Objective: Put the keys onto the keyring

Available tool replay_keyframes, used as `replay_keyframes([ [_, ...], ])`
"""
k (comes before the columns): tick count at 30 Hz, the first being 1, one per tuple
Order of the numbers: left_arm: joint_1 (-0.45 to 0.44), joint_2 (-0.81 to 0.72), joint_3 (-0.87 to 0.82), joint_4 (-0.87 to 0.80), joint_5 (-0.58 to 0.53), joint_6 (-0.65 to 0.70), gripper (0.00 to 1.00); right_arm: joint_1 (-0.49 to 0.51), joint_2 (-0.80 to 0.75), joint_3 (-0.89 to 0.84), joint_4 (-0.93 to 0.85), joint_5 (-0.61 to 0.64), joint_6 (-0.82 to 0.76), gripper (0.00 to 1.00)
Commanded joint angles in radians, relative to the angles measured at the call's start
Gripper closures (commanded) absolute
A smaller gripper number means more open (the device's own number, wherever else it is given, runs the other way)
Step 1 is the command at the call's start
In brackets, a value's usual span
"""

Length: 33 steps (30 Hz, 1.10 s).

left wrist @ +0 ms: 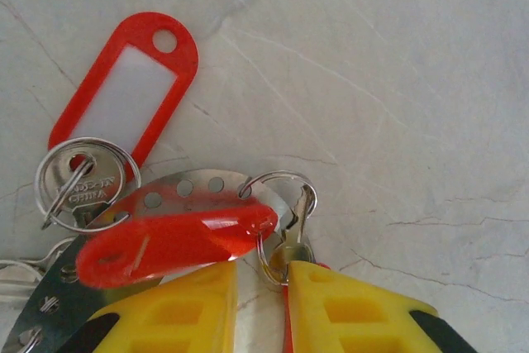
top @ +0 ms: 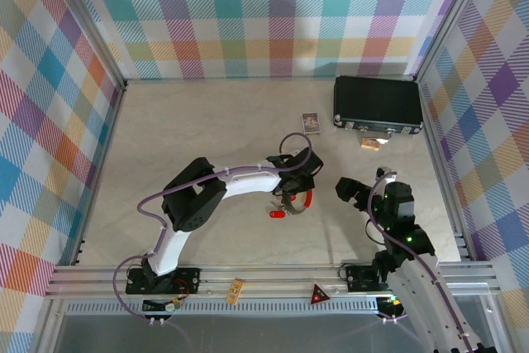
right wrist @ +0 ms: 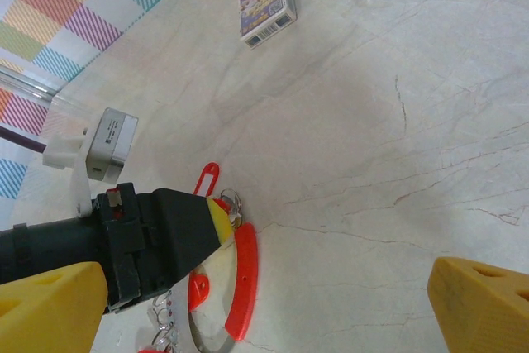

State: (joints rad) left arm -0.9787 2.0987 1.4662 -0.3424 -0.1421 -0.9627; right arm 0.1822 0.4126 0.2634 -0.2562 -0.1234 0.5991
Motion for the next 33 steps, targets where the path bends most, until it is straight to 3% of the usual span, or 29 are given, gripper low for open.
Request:
replay_keyframes([
  [1, -0.011, 0.015, 0.041, -0.040, -0.023, -0.024, 0.76, -0.007, -0.009, -0.004, -0.003, -0.010, 0.014, 0.01],
  [14, -0.011, 0.036, 0.063, -0.057, -0.064, -0.048, 0.83, -0.007, -0.011, -0.007, 0.008, -0.027, 0.016, 0.01],
  [20, -0.010, 0.039, 0.072, -0.055, -0.070, -0.045, 1.00, -0.007, -0.017, -0.009, 0.007, -0.028, 0.013, 0.01],
  [33, -0.012, -0.106, 0.015, -0.087, -0.114, 0.067, 1.00, -0.006, -0.015, -0.020, 0.033, -0.046, 0.008, 0.01],
])
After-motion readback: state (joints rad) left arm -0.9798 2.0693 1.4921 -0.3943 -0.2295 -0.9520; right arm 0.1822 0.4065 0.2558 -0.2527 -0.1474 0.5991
